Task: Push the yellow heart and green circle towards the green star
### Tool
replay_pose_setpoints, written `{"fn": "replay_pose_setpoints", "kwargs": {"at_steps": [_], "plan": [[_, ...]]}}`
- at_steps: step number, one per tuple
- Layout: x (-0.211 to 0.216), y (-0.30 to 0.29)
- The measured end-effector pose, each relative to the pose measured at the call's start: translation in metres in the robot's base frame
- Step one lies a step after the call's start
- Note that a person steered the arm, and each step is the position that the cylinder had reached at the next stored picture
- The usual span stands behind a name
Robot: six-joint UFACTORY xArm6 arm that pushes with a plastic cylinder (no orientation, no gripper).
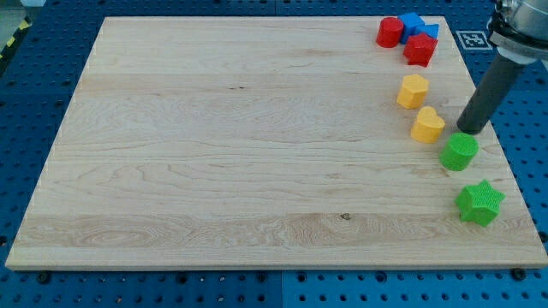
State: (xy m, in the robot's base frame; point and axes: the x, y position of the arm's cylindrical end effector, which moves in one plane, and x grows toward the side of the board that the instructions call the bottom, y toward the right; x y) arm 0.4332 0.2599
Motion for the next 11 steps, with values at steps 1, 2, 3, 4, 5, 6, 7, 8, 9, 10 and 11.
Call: {"fn": "replay_pose_setpoints", "kwargs": {"at_steps": [1, 2, 3, 4, 5, 6, 7, 8, 9, 10, 11], "plan": [[-0.005, -0.018], [-0.031, -0.039], [-0.045, -0.063], [-0.040, -0.080], [-0.018, -0.080], [-0.007, -0.077], [-0.007, -0.073], [-0.001, -0.073], [0.005, -0.068], [0.005, -0.057], [0.001, -0.043]]}}
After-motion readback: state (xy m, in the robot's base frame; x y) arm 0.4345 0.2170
